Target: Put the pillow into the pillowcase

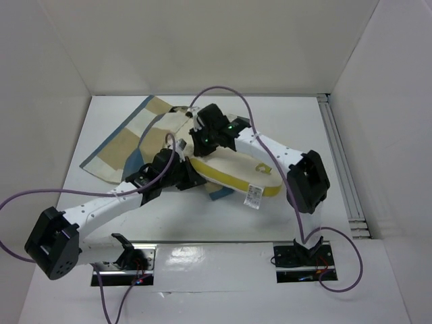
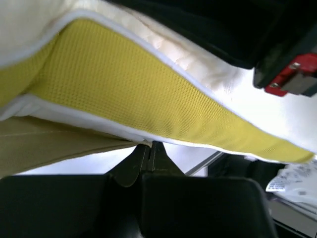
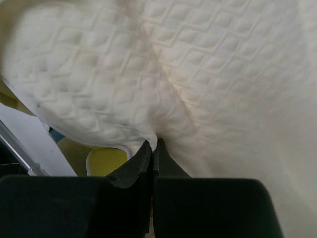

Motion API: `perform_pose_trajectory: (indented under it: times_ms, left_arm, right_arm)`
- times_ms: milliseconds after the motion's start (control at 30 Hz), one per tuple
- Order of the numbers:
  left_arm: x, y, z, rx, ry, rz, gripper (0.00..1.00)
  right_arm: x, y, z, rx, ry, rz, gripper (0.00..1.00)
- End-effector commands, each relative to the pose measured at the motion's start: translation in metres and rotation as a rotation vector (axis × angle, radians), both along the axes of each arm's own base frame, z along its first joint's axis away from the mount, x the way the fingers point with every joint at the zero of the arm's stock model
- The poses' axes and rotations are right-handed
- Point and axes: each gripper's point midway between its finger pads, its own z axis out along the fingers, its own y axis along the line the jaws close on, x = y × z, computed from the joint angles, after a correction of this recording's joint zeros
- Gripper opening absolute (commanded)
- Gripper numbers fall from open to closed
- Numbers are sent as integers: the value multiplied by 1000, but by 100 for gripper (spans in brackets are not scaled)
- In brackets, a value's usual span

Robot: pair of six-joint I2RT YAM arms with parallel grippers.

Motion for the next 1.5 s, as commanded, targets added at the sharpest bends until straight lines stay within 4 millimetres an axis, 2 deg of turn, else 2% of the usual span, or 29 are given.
perform_pose_trajectory:
  times_ms: [0, 67, 133, 167, 200, 233, 267, 333, 400, 467, 500, 567, 600, 633, 667, 700, 767, 800, 833, 867, 900, 967, 1033, 1067, 1133, 1200, 1267, 1333, 1467]
  left_arm:
    - [-36, -15, 17, -93, -16, -164, 0]
    - [-39, -13, 25, -114, -33, -160, 0]
    - [-42, -13, 24, -115, -21, -173, 0]
    - [-39, -16, 36, -119, -50, -182, 0]
    - [-42, -19, 41, -122, -59, -207, 0]
    - [-41, -22, 43, -126, -57, -215, 0]
    - [-47, -28, 52, -135, -71, -250, 0]
    - [-55, -33, 55, -126, -71, -281, 0]
    - [-65, -34, 58, -108, -78, -285, 0]
    - [-68, -31, 54, -86, -66, -276, 0]
    - [-74, -30, 55, -80, -65, -283, 0]
    - [-79, -15, 42, -20, -26, -244, 0]
    - [-79, -9, 42, 5, -30, -232, 1]
    - [-79, -1, 41, 43, -28, -214, 15]
    - [-87, 14, 36, 98, 8, -190, 26]
    - [-80, 27, 39, 141, -13, -124, 41]
    - [-74, 41, 61, 163, -70, -65, 77]
    - [-71, 60, 62, 219, -84, 5, 79]
    - [-61, 71, 73, 234, -101, 67, 77]
    - [-56, 83, 76, 265, -105, 116, 61]
    - [-47, 95, 74, 324, -117, 173, 52]
    - [-35, 108, 63, 440, -80, 217, 45]
    - [-23, 118, 54, 549, -60, 270, 54]
    - [-18, 118, 34, 623, -11, 263, 57]
    - [-9, 120, 28, 686, -5, 294, 61]
    - [-4, 119, 12, 733, 32, 315, 62]
    - [2, 122, 10, 763, 28, 344, 67]
    - [12, 118, 5, 771, 16, 359, 67]
    - [17, 118, -13, 817, 37, 368, 66]
  right_arm:
    - [2, 10, -54, 2, 85, -19, 0]
    - [3, 12, -65, -2, 106, -32, 0]
    - [14, 10, -52, 26, 97, -54, 0]
    - [20, 11, -39, 41, 72, -74, 0]
    - [34, 5, -12, 77, 31, -98, 0]
    - [40, 3, 2, 99, 7, -106, 0]
    - [44, 2, 31, 149, -28, -113, 0]
    - [47, -3, 50, 175, -58, -122, 0]
    - [38, -4, 56, 191, -51, -100, 0]
    - [31, -4, 40, 193, -16, -95, 0]
    - [14, -5, 6, 153, 52, -84, 0]
    - [-7, -3, -22, 121, 102, -68, 0]
    - [-15, -7, -38, 111, 138, -70, 0]
    - [-36, -14, -61, 82, 189, -74, 0]
    - [-44, -11, -64, 98, 191, -61, 0]
    - [-49, -15, -69, 98, 201, -67, 0]
    - [-64, -25, -76, 101, 228, -75, 0]
    - [-65, -26, -76, 108, 222, -74, 0]
    - [-71, -31, -76, 108, 230, -81, 0]
    - [-71, -31, -76, 108, 230, -81, 0]
    - [-71, -31, -71, 116, 222, -80, 0]
    - [-73, -32, -72, 115, 223, -80, 0]
    - [-73, -32, -72, 115, 223, -80, 0]
    - [-71, -29, -67, 128, 219, -72, 0]
    - [-69, -28, -63, 132, 205, -64, 0]
    - [-69, -23, -59, 133, 204, -55, 0]
    - [-69, -23, -59, 133, 204, -55, 0]
    - [-67, -21, -56, 139, 197, -54, 0]
    - [-67, -21, -56, 139, 197, -54, 0]
